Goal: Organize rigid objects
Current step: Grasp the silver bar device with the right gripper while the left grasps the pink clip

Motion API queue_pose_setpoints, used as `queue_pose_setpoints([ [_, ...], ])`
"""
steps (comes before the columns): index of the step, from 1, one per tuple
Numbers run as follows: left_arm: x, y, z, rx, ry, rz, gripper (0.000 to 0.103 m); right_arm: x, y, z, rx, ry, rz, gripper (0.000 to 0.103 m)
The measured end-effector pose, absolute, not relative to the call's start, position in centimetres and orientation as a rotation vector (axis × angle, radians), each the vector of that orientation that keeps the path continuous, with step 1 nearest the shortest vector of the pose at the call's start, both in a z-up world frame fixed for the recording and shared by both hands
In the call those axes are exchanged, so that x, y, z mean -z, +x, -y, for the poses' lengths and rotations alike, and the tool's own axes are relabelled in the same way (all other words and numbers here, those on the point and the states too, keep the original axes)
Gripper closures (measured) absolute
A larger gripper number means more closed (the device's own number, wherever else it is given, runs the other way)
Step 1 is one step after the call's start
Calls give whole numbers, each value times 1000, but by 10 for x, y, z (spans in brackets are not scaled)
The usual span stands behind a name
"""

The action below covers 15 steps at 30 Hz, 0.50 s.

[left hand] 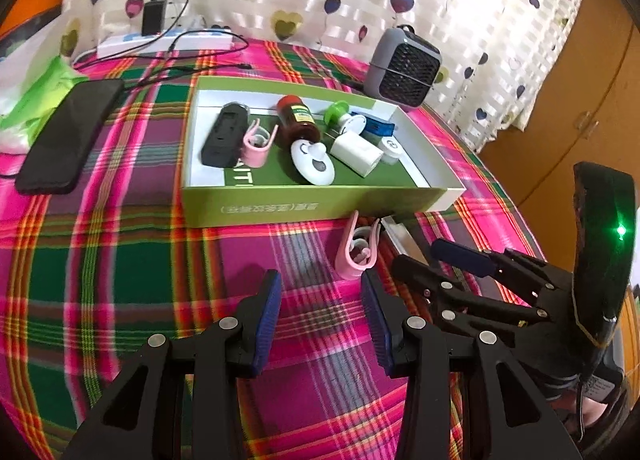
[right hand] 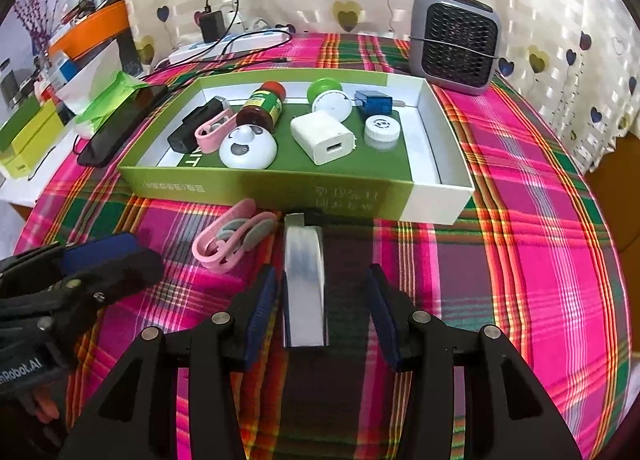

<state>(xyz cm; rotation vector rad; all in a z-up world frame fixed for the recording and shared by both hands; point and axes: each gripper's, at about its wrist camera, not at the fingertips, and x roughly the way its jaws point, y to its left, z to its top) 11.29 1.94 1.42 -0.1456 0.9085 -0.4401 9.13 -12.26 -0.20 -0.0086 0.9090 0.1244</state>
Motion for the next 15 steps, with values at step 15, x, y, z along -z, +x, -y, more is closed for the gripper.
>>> queue_pose_setpoints([
  [15, -16, 124, 5, 455, -70, -916, 63, 3, 92, 135, -150, -26, -889, 79],
])
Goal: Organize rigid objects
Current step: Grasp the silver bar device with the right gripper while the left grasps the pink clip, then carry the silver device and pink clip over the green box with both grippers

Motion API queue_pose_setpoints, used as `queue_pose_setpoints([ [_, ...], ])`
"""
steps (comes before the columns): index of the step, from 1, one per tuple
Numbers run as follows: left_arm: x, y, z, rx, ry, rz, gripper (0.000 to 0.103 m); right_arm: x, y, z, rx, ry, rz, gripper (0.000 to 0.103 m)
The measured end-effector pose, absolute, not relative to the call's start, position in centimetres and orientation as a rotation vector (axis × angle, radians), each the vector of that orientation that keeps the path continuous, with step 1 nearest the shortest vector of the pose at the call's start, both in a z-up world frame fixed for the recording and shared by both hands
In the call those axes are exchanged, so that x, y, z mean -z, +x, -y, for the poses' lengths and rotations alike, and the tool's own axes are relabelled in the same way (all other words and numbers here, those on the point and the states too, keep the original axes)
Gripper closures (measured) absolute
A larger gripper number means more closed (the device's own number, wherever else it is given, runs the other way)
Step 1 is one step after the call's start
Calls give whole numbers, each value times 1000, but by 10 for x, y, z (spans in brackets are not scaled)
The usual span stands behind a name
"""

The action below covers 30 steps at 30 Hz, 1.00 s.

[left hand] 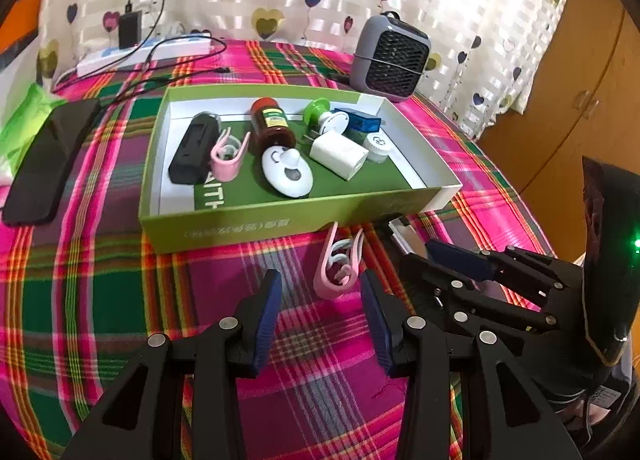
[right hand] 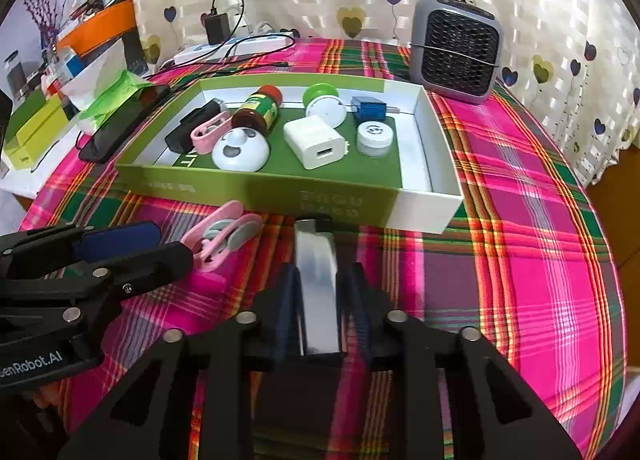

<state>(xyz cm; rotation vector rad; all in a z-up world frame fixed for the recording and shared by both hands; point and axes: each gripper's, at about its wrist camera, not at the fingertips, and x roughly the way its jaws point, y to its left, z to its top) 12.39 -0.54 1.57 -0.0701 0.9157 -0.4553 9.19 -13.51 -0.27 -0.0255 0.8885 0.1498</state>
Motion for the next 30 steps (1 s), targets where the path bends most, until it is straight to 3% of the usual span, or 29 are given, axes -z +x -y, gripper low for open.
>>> queue_pose_setpoints([
  [30, -9, 143, 40, 393, 44, -921, 63, 3, 84, 175, -130, -7, -882, 79],
])
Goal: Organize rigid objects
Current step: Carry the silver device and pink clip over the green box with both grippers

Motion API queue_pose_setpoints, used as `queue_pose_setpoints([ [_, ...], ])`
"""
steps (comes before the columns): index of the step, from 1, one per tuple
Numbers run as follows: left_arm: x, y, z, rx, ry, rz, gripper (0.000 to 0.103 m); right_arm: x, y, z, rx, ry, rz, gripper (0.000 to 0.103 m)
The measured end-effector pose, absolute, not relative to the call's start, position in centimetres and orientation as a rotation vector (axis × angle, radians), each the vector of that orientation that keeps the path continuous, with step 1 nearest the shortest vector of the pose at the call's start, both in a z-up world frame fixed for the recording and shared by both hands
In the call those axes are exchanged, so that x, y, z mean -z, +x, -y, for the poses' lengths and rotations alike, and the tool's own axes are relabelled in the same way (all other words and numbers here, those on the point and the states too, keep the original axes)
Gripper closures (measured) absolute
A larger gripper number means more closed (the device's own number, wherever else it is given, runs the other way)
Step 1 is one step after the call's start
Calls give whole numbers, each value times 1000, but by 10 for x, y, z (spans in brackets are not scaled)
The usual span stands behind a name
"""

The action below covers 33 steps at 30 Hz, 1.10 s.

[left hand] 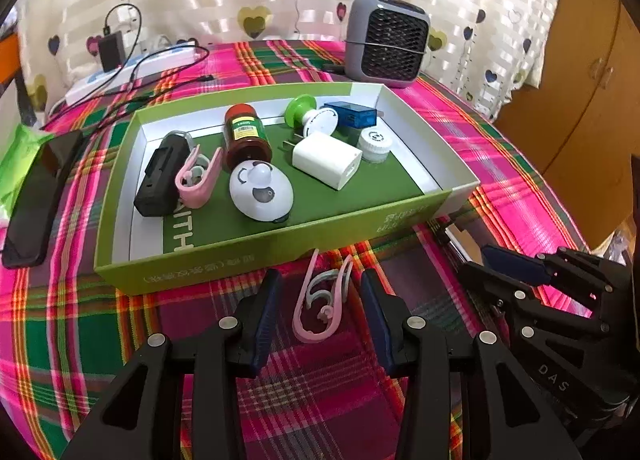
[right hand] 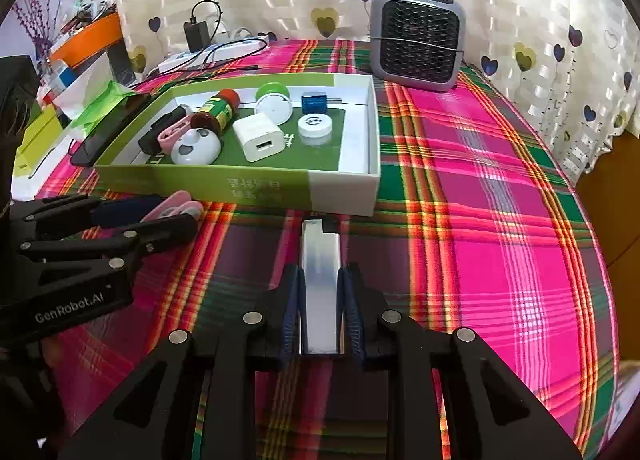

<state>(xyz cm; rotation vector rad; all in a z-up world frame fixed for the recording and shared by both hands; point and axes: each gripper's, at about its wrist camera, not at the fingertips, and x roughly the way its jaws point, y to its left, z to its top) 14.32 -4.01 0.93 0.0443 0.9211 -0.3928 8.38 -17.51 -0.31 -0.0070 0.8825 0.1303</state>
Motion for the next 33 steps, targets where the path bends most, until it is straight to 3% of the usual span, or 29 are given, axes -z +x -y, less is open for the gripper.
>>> queue_pose_setpoints([
  [7, -9, 142, 44, 377, 61, -917, 64, 3, 84, 180, -141, 13, -879, 79],
  [16, -9, 141, 40, 361, 49, -917, 80, 3, 84, 181, -150, 20, -878, 79],
  [33, -9, 136, 39, 367, 38, -914, 81, 4, 83, 181, -147, 14, -878, 79],
])
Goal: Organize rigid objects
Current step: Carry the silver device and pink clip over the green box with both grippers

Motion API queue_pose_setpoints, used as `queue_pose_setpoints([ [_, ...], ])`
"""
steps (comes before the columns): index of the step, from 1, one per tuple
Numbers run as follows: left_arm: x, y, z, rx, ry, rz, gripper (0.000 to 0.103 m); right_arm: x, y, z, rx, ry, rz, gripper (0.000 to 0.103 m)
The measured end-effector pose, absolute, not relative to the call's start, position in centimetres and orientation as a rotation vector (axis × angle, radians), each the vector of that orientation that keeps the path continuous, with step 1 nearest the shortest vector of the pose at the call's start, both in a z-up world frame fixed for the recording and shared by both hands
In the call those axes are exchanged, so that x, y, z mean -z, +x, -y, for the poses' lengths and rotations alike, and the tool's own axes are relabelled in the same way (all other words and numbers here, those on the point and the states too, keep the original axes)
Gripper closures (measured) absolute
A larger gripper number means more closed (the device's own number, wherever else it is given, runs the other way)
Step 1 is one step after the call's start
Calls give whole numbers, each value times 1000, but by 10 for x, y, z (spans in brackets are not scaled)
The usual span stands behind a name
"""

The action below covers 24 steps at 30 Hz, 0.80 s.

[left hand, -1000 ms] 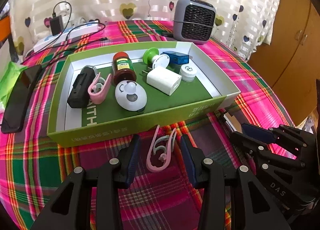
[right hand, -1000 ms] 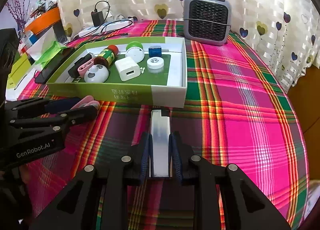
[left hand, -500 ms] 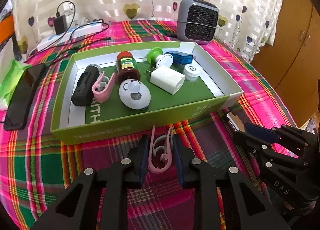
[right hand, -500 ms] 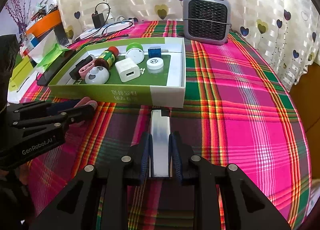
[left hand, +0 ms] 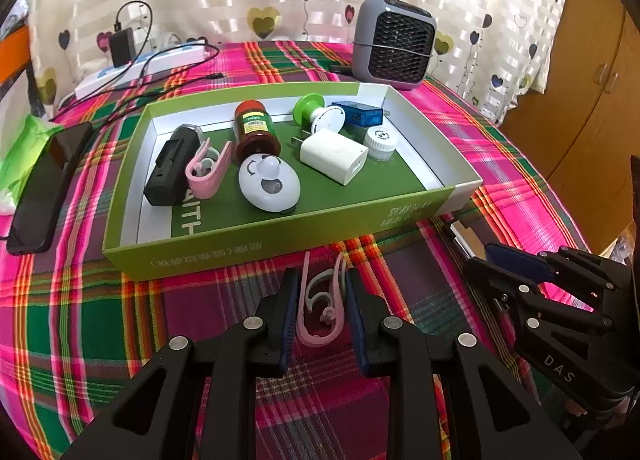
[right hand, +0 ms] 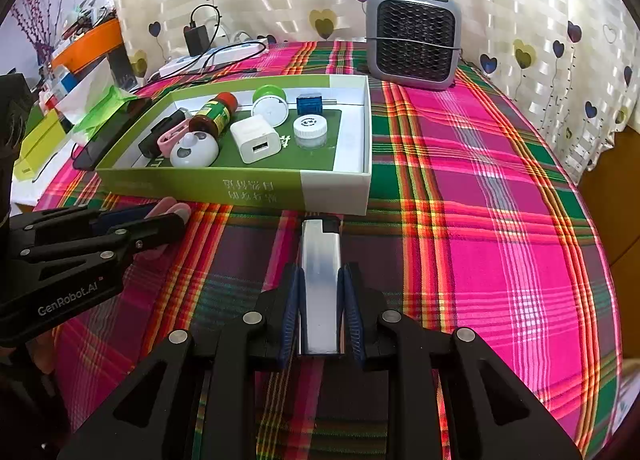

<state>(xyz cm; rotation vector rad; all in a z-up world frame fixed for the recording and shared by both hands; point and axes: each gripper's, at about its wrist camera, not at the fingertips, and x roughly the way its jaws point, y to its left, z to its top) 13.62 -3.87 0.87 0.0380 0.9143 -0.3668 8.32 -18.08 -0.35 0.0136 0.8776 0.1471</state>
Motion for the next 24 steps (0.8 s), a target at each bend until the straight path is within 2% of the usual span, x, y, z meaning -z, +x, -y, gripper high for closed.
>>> queue_pose_setpoints([
  [24, -18, 122, 34, 359, 44, -875, 81, -4, 77, 179, -174, 24, -845, 79],
])
